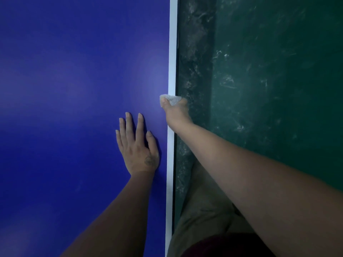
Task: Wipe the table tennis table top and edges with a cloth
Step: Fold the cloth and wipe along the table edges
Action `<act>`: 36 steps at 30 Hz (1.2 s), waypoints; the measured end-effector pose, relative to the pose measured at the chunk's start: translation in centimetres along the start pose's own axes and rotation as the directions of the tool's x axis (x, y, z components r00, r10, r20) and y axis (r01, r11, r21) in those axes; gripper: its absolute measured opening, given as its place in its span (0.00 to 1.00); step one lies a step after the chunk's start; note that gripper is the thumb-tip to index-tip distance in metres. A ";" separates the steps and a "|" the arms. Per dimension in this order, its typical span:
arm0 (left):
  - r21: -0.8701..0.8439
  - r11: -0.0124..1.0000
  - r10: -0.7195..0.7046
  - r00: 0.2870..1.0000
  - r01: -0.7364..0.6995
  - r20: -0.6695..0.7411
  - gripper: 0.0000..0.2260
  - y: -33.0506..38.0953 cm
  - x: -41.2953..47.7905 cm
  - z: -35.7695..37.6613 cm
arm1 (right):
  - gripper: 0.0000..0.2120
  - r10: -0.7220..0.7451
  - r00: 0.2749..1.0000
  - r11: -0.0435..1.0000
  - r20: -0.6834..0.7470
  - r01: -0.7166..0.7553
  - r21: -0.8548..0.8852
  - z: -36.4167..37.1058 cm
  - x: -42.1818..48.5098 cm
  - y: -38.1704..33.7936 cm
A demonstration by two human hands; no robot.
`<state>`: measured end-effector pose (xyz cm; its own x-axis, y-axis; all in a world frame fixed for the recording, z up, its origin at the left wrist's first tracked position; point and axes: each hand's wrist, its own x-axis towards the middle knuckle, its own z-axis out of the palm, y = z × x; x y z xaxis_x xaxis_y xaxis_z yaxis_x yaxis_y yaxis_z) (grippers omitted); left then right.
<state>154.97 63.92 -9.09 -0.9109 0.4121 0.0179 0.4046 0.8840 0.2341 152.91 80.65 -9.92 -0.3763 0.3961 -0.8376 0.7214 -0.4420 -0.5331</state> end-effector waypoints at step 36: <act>-0.008 0.996 0.086 0.995 -0.086 -0.041 0.24 10.6 33.4 4.2 | 0.29 0.054 0.998 0.998 -0.039 -0.056 -0.030 -3.3 10.9 -16.9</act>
<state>129.12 87.97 -10.15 -0.8754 0.4771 0.0775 0.4809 0.8434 0.2396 138.50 95.10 -9.65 -0.3132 0.4029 -0.8600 0.7582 -0.4392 -0.4819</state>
